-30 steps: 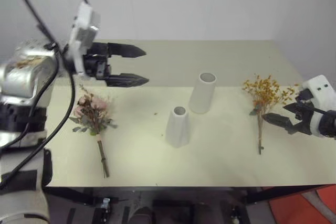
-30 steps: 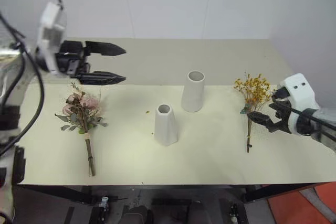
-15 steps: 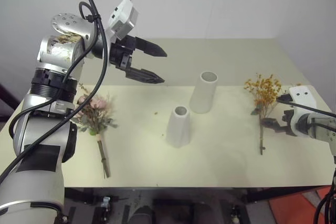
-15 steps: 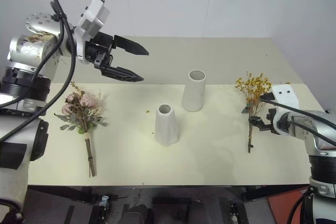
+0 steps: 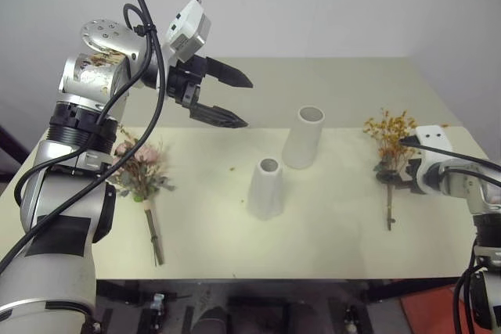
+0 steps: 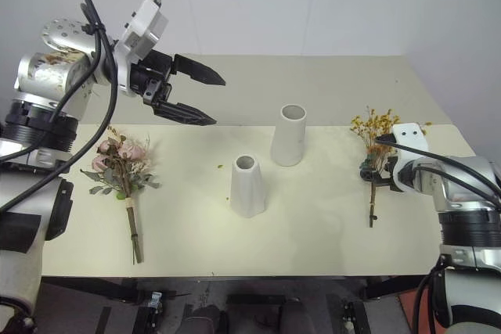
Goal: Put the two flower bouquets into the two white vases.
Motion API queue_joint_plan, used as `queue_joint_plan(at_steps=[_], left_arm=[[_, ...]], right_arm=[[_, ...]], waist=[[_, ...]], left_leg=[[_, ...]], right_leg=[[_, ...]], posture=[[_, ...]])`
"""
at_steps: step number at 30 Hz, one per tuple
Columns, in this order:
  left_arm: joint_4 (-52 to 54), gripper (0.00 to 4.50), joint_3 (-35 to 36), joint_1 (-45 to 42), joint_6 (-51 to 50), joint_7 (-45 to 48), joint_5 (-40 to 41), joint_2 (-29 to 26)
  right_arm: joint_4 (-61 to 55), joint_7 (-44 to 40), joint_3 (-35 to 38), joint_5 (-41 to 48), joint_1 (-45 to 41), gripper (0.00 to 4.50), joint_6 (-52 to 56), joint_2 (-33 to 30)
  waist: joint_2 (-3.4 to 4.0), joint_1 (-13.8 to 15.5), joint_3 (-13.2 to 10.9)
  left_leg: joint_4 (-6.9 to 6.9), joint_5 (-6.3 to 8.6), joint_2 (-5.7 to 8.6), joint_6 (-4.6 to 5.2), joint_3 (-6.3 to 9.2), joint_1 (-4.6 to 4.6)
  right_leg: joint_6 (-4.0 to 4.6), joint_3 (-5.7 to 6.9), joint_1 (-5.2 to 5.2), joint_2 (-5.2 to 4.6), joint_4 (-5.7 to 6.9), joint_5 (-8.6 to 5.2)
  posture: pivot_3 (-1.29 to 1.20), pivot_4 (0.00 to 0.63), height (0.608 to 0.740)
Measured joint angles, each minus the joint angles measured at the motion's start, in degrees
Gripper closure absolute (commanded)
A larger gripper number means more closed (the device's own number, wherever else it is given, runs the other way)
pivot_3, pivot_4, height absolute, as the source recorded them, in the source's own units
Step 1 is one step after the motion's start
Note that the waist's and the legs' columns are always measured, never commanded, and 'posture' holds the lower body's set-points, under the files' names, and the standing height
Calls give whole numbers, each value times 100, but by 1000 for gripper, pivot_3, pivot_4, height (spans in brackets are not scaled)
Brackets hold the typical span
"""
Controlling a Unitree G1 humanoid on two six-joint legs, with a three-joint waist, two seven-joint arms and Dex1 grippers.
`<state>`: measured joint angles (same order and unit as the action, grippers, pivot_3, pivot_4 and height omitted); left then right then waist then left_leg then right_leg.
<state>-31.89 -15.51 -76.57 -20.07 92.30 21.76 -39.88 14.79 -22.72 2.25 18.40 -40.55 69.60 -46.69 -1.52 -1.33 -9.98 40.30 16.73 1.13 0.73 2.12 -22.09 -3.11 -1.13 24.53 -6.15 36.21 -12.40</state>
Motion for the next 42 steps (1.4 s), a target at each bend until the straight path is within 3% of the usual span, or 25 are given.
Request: queue_joint_plan(at_steps=[3,14,22,27,32,37,42], left_arm=[[51,0,60,87,-41,0,-9,-25],[242,0,229,234,-185,0,-48,-127],[241,0,295,236,-183,0,-137,-116],[278,0,426,306,-306,-2,-136,-129],[330,0,706,616,-634,-212,-137,-246],[323,0,937,873,-777,-628,-144,-268],[377,0,1046,1268,-916,-928,-140,-270]], right_arm=[[433,-81,-178,-175,-149,872,-210,70],[958,-263,-213,-485,-344,4476,-448,149],[748,137,230,-590,-324,4476,-586,423],[-451,1011,1201,-611,-180,4476,-2029,1068],[-1205,1385,1569,-577,-301,4476,-3759,1703],[-1348,1561,1417,-682,-783,4476,-4832,2091],[-1701,1412,1447,51,-1050,4476,-5199,2874]], waist=[[1,-10,-1],[1,-35,-1],[2,-84,-1],[3,-122,-1],[4,-169,-1],[6,-176,0],[7,-228,0]], left_leg=[[0,0,0,0,0,-3],[1,-1,0,-2,2,0],[0,-2,0,-3,3,-3],[0,-6,2,-10,0,-16],[1,-10,3,-16,-5,-19],[0,-10,3,-16,-4,-16],[-1,-11,3,-17,24,-16]], right_leg=[[-1,0,1,0,2,1],[-2,1,0,0,3,1],[-3,0,5,0,16,2],[-3,-17,44,0,56,1],[-3,-34,61,1,70,1],[-2,-36,62,2,75,1],[-2,-36,67,1,83,2]], posture=[[0,150,740],[0,150,740],[0,150,740],[0,150,740],[0,150,740],[0,150,740],[0,150,740]])
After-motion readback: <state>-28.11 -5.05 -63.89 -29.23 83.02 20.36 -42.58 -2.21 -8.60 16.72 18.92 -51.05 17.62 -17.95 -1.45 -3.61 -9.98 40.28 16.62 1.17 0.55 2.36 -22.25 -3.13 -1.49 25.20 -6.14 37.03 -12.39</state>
